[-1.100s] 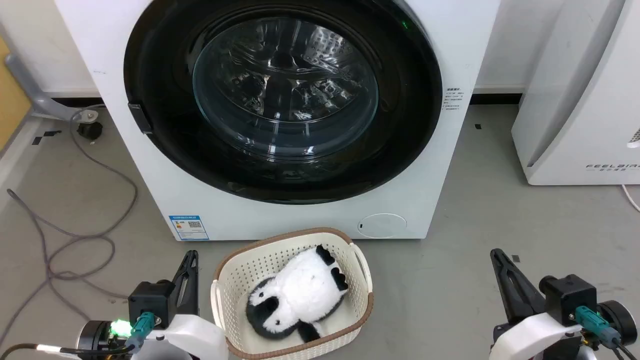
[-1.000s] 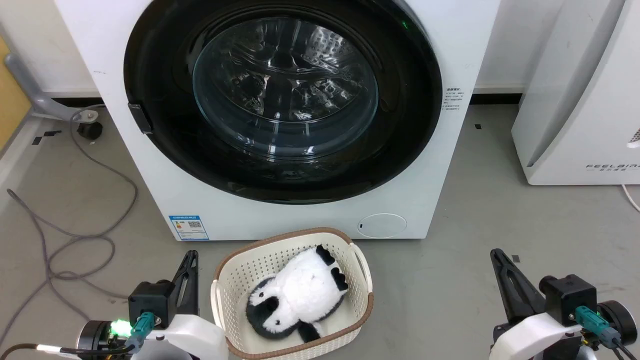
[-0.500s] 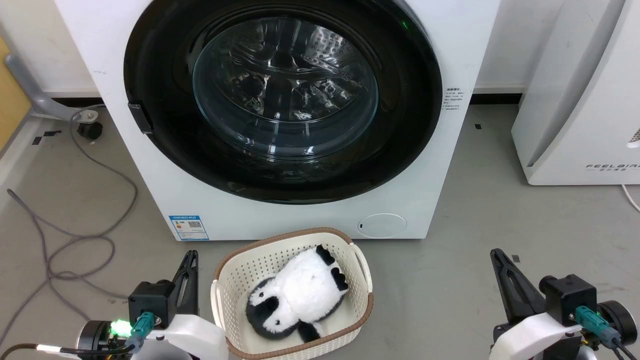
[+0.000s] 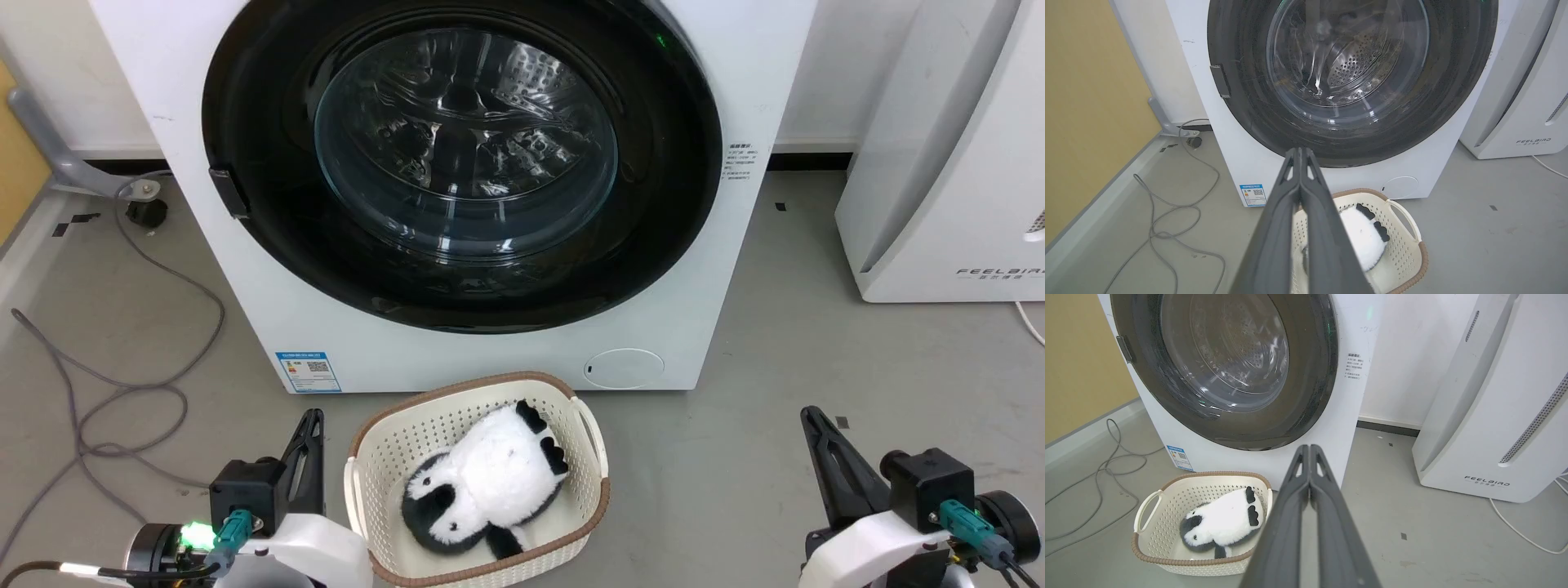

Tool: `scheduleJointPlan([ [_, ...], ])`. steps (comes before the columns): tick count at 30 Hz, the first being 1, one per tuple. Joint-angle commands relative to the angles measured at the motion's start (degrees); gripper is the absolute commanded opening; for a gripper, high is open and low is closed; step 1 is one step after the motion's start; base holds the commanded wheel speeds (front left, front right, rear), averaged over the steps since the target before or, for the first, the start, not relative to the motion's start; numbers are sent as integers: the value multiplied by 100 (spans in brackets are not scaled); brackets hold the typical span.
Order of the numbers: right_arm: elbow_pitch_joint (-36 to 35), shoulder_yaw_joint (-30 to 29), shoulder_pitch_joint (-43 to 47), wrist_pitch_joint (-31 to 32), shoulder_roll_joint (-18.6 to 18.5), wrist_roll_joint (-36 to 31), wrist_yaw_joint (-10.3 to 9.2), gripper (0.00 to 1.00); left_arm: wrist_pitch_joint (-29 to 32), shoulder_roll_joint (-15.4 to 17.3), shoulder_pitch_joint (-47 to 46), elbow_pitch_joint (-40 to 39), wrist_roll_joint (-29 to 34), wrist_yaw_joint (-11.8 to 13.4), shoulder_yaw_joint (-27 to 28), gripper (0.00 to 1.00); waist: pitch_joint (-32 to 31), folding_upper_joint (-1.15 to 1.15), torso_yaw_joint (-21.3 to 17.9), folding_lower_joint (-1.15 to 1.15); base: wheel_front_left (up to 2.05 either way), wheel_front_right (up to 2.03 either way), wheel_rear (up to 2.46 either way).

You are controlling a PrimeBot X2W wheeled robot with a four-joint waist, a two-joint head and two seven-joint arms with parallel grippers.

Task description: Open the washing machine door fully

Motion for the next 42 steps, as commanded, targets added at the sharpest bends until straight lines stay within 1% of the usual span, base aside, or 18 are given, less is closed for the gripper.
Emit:
scheduleJointPlan([
  [1, -25, 3, -83, 3, 28, -44, -5, 0, 2, 8, -89, -23, 16, 16, 8, 0, 0, 0, 0, 0, 0, 0, 0],
  [3, -25, 3, -83, 3, 28, -44, -5, 0, 2, 8, -89, -23, 16, 16, 8, 0, 0, 0, 0, 0, 0, 0, 0],
  [4, 0, 0, 0, -1, 0, 0, 0, 100, -1, 0, 0, 0, 0, 1, 0, 100, 0, 0, 0, 0, 0, 0, 0],
  [17, 2, 27, 32, -103, -6, 55, 0, 100, -103, 1, 16, 31, -13, 21, -80, 100, 4, 0, 0, 0, 0, 0, 0],
  [26, -47, 45, 49, -235, -19, 219, -1, 100, -235, 3, 38, 46, -23, 48, -178, 100, 22, 0, 2, 0, 0, 0, 0],
  [37, -102, 18, -77, -349, -119, 669, -1, 100, -367, 9, 25, 41, -26, 68, -280, 100, 115, 0, 9, 0, 0, 0, 0],
  [42, -109, 12, -222, -346, -236, 877, -2, 100, -427, 22, 15, 42, -18, 74, -335, 100, 177, 0, 15, 0, 0, 0, 0],
])
